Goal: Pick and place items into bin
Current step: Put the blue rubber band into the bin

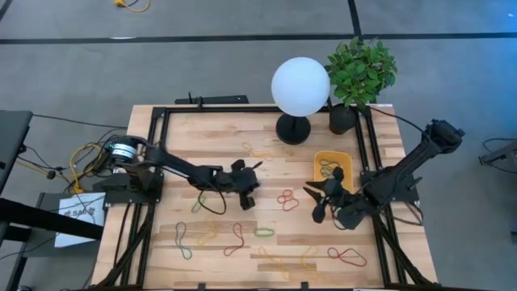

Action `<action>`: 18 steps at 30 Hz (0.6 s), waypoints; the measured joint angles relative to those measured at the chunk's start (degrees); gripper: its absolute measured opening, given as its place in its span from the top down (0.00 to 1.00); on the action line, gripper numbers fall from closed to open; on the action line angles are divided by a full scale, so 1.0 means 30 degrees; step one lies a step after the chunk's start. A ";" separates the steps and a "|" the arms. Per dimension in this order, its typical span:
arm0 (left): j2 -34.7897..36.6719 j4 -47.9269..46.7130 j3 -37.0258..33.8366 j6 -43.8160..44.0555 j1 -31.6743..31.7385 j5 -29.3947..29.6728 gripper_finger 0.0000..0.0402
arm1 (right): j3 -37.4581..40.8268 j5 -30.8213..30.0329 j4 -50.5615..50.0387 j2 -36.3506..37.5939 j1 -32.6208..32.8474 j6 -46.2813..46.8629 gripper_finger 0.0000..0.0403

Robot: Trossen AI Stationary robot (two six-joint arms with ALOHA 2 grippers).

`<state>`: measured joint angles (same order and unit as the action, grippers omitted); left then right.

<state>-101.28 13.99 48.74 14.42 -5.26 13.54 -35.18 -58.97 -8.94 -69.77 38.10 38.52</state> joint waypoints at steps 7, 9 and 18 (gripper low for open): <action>0.1781 0.0119 0.2249 -0.2257 -0.0283 -0.1519 0.99 | 0.0000 0.0382 0.3587 -0.2551 -0.1860 -0.2794 0.78; 0.1795 0.0222 0.2869 -0.2687 -0.0406 -0.2525 1.00 | 0.0000 0.1211 0.5522 -0.2913 -0.2200 -0.4541 0.78; 0.1657 -0.0506 0.3415 -0.3799 -0.1092 -0.4947 1.00 | -0.0015 0.5700 1.1703 -0.4714 -0.3000 -0.8859 0.78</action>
<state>-96.31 12.47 58.98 3.03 -8.54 -1.30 -35.22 -41.87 26.17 -83.92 29.10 11.94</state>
